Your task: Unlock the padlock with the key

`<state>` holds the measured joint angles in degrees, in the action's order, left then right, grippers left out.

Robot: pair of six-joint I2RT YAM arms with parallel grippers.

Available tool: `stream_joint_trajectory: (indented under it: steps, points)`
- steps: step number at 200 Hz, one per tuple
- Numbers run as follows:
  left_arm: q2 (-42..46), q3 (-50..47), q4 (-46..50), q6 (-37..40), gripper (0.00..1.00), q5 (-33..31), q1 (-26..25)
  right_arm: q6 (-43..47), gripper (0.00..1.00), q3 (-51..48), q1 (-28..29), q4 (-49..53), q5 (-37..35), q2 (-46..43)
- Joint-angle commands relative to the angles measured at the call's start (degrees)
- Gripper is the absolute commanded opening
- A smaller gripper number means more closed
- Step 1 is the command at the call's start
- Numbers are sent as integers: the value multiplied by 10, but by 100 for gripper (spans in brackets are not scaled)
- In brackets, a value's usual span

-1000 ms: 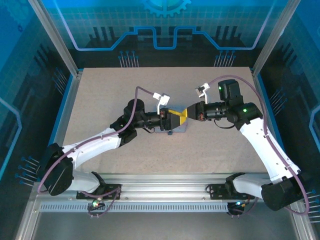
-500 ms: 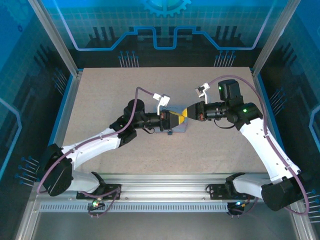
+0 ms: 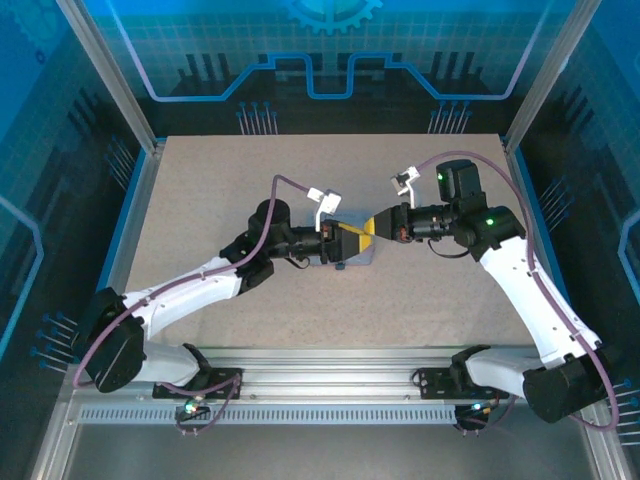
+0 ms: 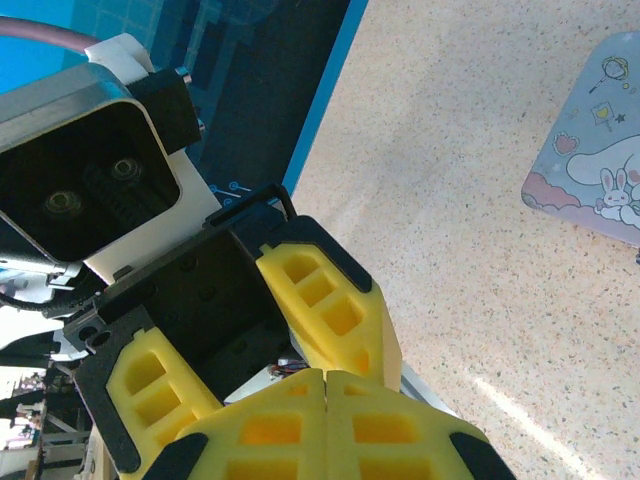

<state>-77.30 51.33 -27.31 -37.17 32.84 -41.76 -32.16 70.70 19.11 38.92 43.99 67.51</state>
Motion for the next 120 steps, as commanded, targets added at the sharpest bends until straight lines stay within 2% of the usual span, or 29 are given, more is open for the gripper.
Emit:
stream_joint_trajectory:
  steps: [1,63,120]
  points:
    - [-3,10,-14,5,36,5,-7,-6,0,-4,4,-6,12,-13]
    - [14,5,9,21,15,-6,-7,-1,0,-6,-3,-2,14,-15]
    - [25,2,36,33,7,-11,-6,2,0,-9,-14,-1,21,-20]
